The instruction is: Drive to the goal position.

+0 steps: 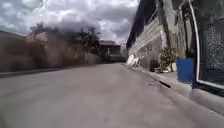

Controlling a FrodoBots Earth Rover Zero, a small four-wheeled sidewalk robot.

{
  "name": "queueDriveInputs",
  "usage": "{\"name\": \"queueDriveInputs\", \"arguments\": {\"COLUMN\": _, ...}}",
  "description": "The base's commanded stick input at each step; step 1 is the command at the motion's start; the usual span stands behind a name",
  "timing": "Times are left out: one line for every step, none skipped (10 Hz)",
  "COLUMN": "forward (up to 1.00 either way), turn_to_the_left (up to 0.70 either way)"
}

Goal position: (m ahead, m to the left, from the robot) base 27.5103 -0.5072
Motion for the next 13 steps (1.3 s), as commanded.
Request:
{"name": "queueDriveInputs", "arguments": {"forward": 1.00, "turn_to_the_left": 0.00}}
{"name": "queueDriveInputs", "arguments": {"forward": 1.00, "turn_to_the_left": 0.00}}
{"name": "queueDriveInputs", "arguments": {"forward": 1.00, "turn_to_the_left": 0.00}}
{"name": "queueDriveInputs", "arguments": {"forward": 1.00, "turn_to_the_left": 0.00}}
{"name": "queueDriveInputs", "arguments": {"forward": 1.00, "turn_to_the_left": 0.00}}
{"name": "queueDriveInputs", "arguments": {"forward": 1.00, "turn_to_the_left": 0.00}}
{"name": "queueDriveInputs", "arguments": {"forward": 1.00, "turn_to_the_left": 0.00}}
{"name": "queueDriveInputs", "arguments": {"forward": 1.00, "turn_to_the_left": 0.00}}
{"name": "queueDriveInputs", "arguments": {"forward": 1.00, "turn_to_the_left": 0.00}}
{"name": "queueDriveInputs", "arguments": {"forward": 1.00, "turn_to_the_left": 0.00}}
{"name": "queueDriveInputs", "arguments": {"forward": 1.00, "turn_to_the_left": 0.00}}
{"name": "queueDriveInputs", "arguments": {"forward": 1.00, "turn_to_the_left": -0.01}}
{"name": "queueDriveInputs", "arguments": {"forward": 1.00, "turn_to_the_left": -0.02}}
